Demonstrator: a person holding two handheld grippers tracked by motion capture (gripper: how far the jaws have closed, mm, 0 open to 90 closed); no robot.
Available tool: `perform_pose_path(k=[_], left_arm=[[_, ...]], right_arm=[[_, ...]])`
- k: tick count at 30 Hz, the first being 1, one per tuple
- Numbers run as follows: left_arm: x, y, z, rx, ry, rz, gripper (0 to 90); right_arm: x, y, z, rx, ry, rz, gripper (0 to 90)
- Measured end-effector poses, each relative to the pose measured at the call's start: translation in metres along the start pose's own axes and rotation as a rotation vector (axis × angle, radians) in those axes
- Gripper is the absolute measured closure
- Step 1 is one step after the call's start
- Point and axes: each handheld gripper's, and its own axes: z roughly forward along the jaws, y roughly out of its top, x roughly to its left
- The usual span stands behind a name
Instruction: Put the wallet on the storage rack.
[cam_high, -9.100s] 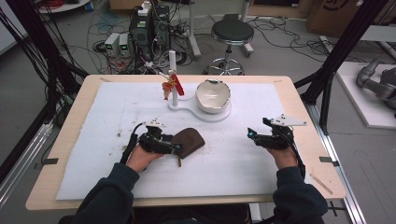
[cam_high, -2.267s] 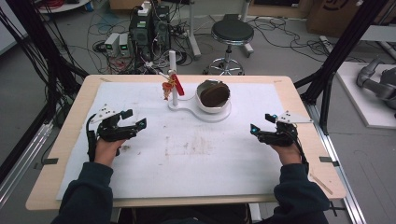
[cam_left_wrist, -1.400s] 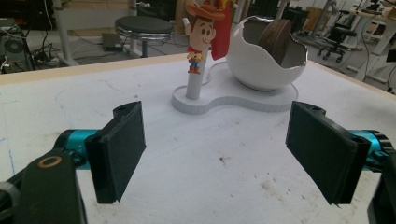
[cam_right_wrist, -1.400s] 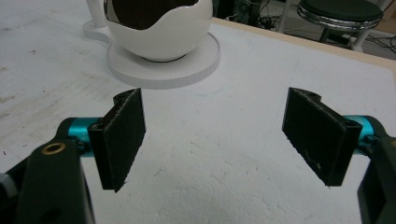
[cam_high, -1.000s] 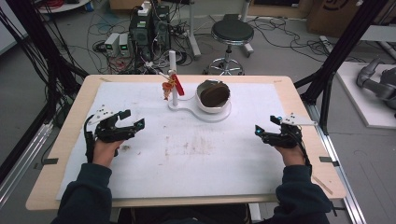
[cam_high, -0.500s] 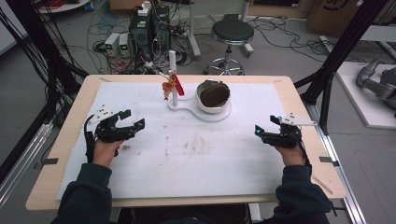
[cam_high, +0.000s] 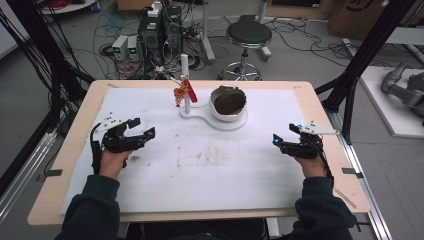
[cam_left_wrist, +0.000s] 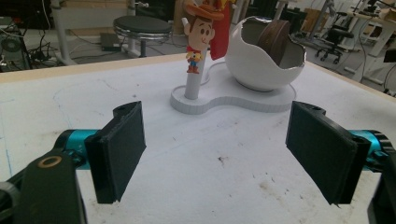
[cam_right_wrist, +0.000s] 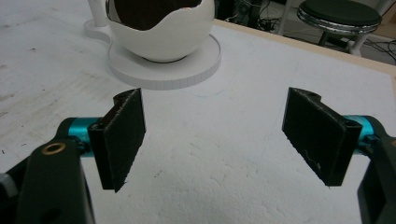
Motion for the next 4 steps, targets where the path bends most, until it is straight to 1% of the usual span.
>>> perform_pose_path(k=[4], left_arm=[[-0.0002, 0.0001, -0.0002, 0.000, 0.001, 0.002, 19.7]], right_arm=[[-0.0001, 0.0000, 0.0000, -0.002, 0.002, -0.001, 21.8]])
